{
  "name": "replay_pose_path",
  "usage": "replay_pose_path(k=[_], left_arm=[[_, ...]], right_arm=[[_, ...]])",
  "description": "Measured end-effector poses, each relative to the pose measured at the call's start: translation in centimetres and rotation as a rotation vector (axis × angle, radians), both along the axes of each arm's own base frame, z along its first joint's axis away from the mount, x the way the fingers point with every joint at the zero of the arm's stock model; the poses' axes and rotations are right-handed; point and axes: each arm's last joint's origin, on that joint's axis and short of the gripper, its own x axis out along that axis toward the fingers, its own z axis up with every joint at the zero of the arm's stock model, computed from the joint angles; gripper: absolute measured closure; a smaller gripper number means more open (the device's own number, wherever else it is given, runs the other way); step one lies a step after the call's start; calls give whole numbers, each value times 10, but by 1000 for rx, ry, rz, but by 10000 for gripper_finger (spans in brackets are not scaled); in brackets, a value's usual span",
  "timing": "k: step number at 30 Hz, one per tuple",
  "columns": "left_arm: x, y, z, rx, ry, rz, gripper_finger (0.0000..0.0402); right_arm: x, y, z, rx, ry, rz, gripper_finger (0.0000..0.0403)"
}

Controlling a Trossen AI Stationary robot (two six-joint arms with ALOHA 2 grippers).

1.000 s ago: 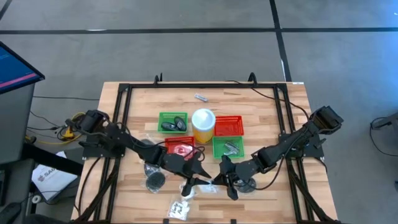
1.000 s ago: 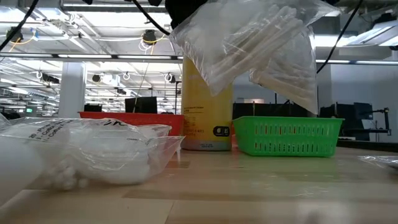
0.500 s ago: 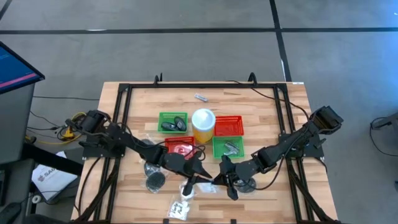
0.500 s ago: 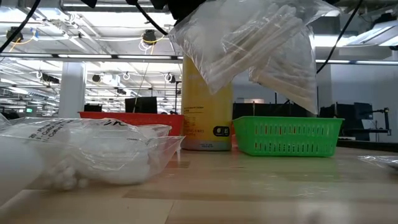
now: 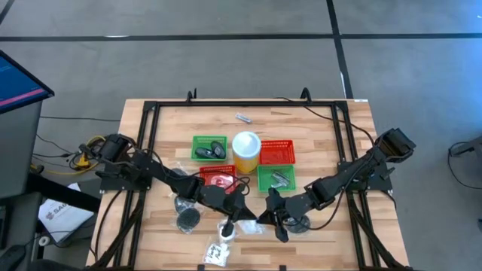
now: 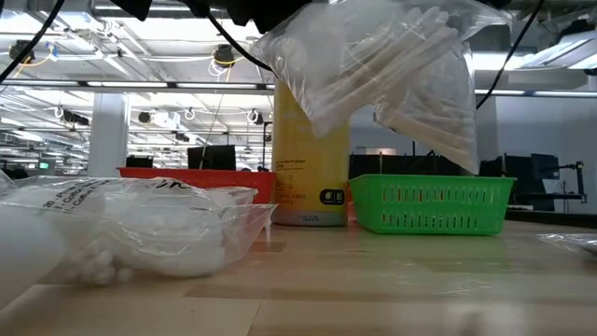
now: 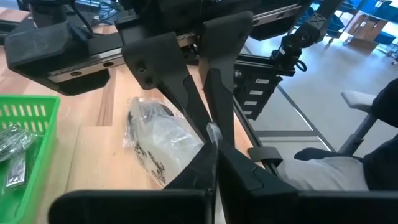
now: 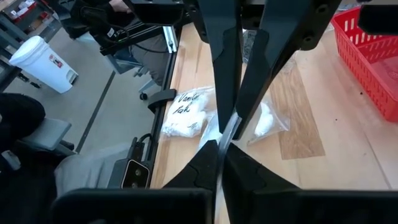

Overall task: Pick & Place Travel size toiletries
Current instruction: Put the transparent cotton pack into the left red bin

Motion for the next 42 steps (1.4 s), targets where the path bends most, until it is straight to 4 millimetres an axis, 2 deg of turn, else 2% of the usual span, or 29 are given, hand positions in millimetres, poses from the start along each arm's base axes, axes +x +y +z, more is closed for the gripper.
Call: replay_pose_path(k=[15,29,42], left_arm=[[-11,5,14,30,56,21,401],[-42,15,40,175,143,230,401],[-63,30,53,301,214,374,401]], right_arm=[[-2,3,-1,-8,4,14,324],[-3,3,-2,-16,17,16,321],[-4,4,-2,-16,19,21,321]])
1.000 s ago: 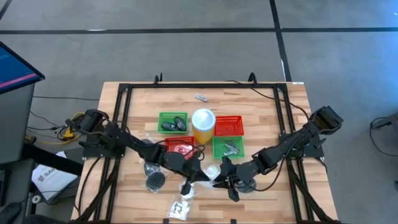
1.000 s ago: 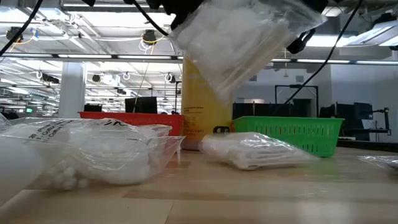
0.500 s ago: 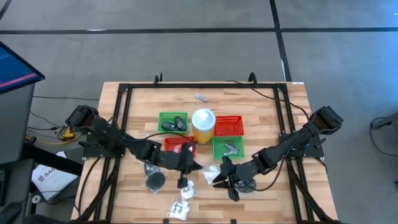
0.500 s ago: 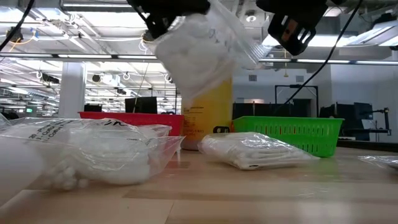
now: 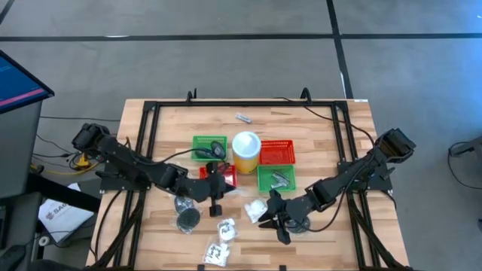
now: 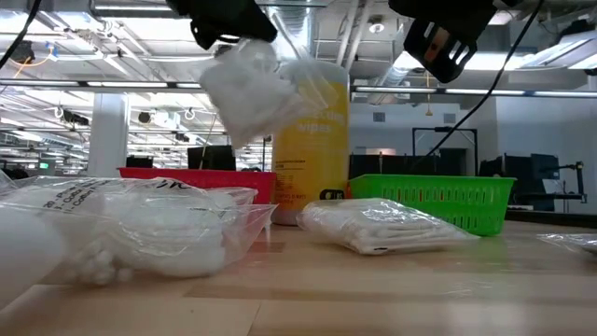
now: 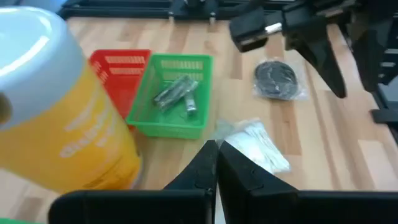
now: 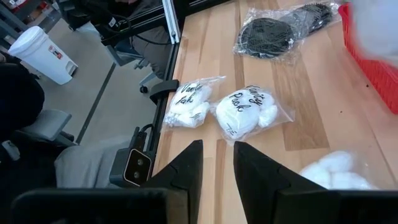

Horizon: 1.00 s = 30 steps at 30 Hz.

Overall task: Pick & Place Travel size toiletries
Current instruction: Put the transparent cotton pack into the left red bin

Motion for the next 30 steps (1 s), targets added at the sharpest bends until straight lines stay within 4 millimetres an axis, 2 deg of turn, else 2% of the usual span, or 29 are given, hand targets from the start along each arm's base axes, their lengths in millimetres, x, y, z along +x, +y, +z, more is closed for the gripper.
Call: replay_pose_path(k=[6,22,30], left_arm=[[-1,8,-2,30,32,41,401],[-2,47,-15,63,200,198,401],[-5,55,-19,61,255,232,401]], right_arm=[[0,0,0,1,0,0,321],[0,0,0,7,2,-3,321],[0,0,0,7,2,-3,321]])
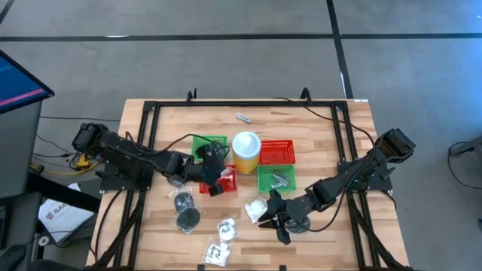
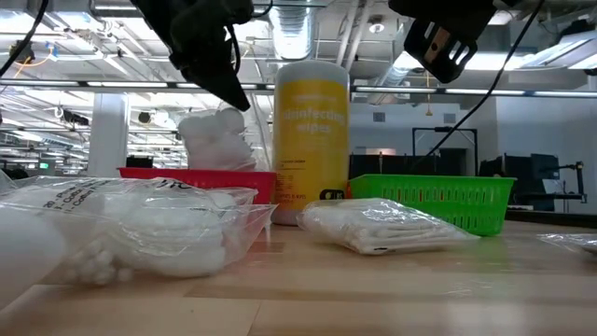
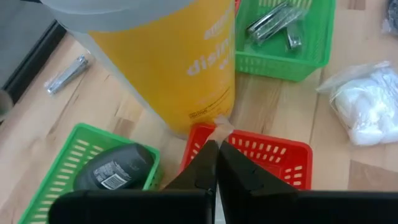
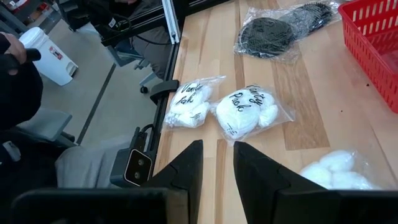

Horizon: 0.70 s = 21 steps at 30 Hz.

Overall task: Pick & Place Travel size toiletries
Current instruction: Put the transparent cotton pack into the left red bin

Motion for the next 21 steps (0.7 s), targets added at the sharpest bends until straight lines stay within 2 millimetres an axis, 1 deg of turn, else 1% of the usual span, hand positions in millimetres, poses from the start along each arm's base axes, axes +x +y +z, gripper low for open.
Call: replay_pose_path(k=[4,11,21], left_arm=[[-1,3,-2,-36,40,-19,401],[-3,12,-5,-29,83,7,401],[2,24,-21,-62,180,27,401]], right_arm=[[0,0,0,0,0,0,321],[0,0,0,0,0,0,321],[0,0,0,0,0,0,321]])
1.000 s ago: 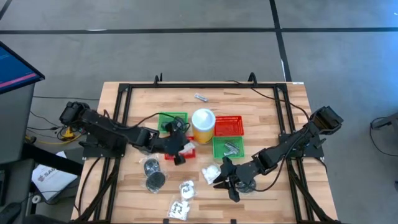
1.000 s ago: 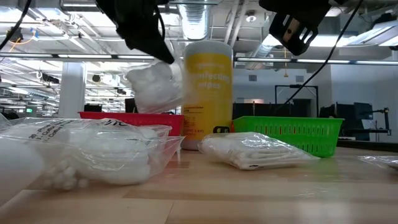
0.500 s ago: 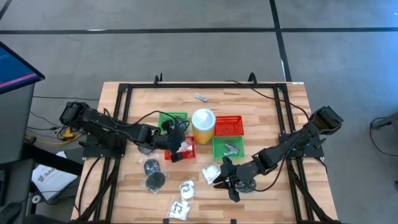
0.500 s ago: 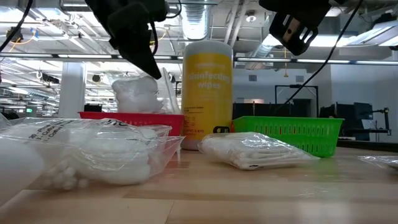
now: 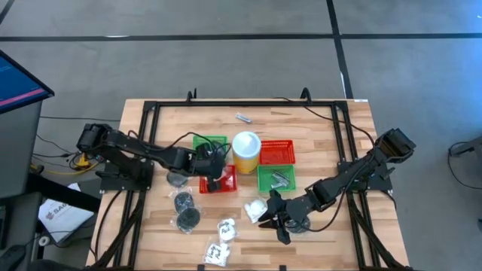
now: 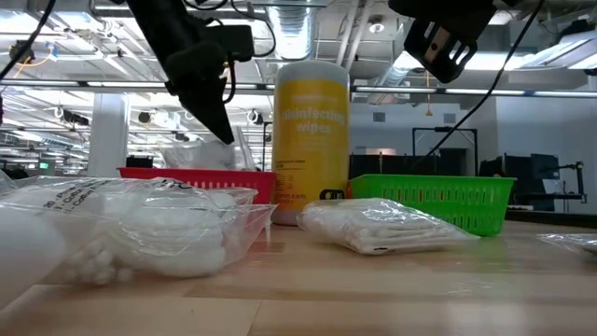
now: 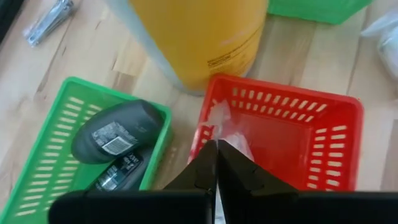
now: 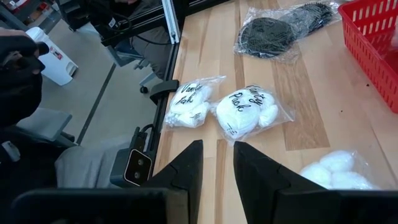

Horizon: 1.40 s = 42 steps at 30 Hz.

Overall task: Pick & Place Travel size toiletries
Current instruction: Put the transparent cotton pack into the left red bin

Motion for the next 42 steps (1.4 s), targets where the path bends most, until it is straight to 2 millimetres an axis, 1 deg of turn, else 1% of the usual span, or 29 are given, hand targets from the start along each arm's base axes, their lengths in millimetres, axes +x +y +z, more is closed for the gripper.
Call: replay_pose_path(k=[11,15,18,25,29,32,35,38,42], left_arm=[[1,17,0,10,9,43,396],[1,21,0,10,7,58,381],[2,23,0,10,6,63,360],[2,23,0,11,5,64,299],[1,23,4,11,-11,65,276],[-1,23,7,10,-19,65,268],[-4,21,12,4,-44,64,265],[-6,15,17,-5,-66,52,266],[-10,2,23,-17,-97,14,265]], right_arm=[[0,0,0,-6,-2,4,321],[0,0,0,-8,-3,4,321],[0,0,0,-10,-1,5,321],[-2,-1,-4,-31,33,5,321],[2,-1,-13,-48,60,-1,321],[6,-4,-22,-61,84,-12,321],[10,-9,-25,-66,95,-34,321],[11,-15,-28,-84,128,-50,321],[6,-18,-35,-102,216,-71,321]])
